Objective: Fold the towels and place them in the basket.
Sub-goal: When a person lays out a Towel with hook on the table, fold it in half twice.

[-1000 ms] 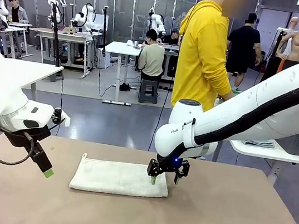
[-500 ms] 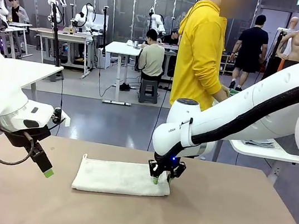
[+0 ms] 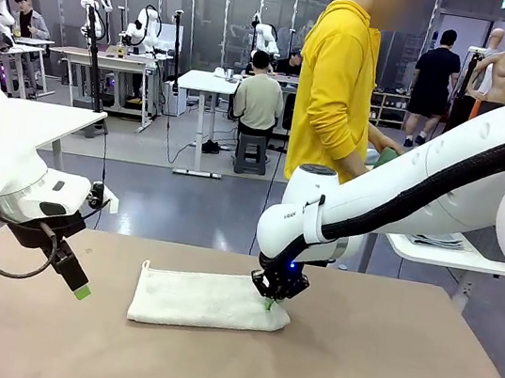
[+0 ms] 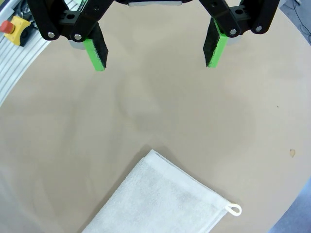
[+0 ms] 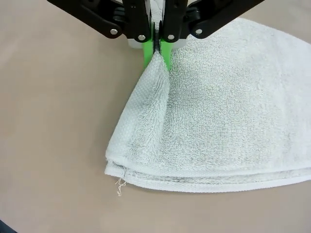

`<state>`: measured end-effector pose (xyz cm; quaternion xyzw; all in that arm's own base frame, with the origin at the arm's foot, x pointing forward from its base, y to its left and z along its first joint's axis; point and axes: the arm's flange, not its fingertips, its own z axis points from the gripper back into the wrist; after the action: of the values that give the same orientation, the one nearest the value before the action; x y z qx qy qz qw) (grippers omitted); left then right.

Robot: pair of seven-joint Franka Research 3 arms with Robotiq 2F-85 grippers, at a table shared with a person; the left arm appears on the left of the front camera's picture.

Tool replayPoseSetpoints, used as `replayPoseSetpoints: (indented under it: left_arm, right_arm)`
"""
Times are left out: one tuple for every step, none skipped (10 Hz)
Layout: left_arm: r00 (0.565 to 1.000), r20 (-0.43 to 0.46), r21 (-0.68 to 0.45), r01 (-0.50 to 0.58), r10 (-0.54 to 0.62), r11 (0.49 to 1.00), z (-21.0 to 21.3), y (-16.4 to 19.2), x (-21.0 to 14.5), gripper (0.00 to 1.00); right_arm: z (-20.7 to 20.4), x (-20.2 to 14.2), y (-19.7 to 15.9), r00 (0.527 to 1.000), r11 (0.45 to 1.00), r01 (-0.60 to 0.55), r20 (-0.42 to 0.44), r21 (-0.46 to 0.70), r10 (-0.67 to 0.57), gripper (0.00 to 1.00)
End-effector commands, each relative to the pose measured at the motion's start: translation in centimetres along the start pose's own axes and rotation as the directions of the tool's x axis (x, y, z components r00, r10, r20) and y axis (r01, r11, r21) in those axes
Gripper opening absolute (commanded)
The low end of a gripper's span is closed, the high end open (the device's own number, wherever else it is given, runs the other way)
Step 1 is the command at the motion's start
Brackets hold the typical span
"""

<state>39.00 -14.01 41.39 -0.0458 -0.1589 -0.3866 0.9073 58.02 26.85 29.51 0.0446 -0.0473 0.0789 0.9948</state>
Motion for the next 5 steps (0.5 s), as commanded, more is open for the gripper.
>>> replayPoseSetpoints:
  left_arm:
    - [1.000, 0.003, 0.010, -0.014, 0.014, 1.000, 0.0, 0.1, 0.4, 1.00]
    - [1.000, 0.003, 0.010, -0.014, 0.014, 1.000, 0.0, 0.1, 0.4, 1.00]
    - [1.000, 0.003, 0.010, -0.014, 0.014, 1.000, 0.0, 0.1, 0.4, 1.00]
    - [1.000, 0.003, 0.010, -0.014, 0.014, 1.000, 0.0, 0.1, 0.4, 1.00]
    - [1.000, 0.003, 0.010, -0.014, 0.014, 1.000, 0.0, 0.1, 0.4, 1.00]
  right_arm:
    - [0.0, 0.1, -0.2, 1.000, 0.999, 0.026, -0.005, -0.035, -0.026, 0.00]
    - [0.6, 0.0, -0.3, 1.000, 0.999, 0.020, -0.006, -0.043, -0.020, 0.00]
    - [1.6, -0.3, -1.0, 1.000, 0.998, 0.016, -0.008, -0.053, -0.016, 0.00]
    - [3.4, -1.0, -2.6, 1.000, 0.997, 0.010, 0.010, -0.074, -0.009, 0.00]
    - [4.8, -1.8, -4.0, 1.000, 0.996, -0.003, 0.005, -0.085, 0.003, 0.00]
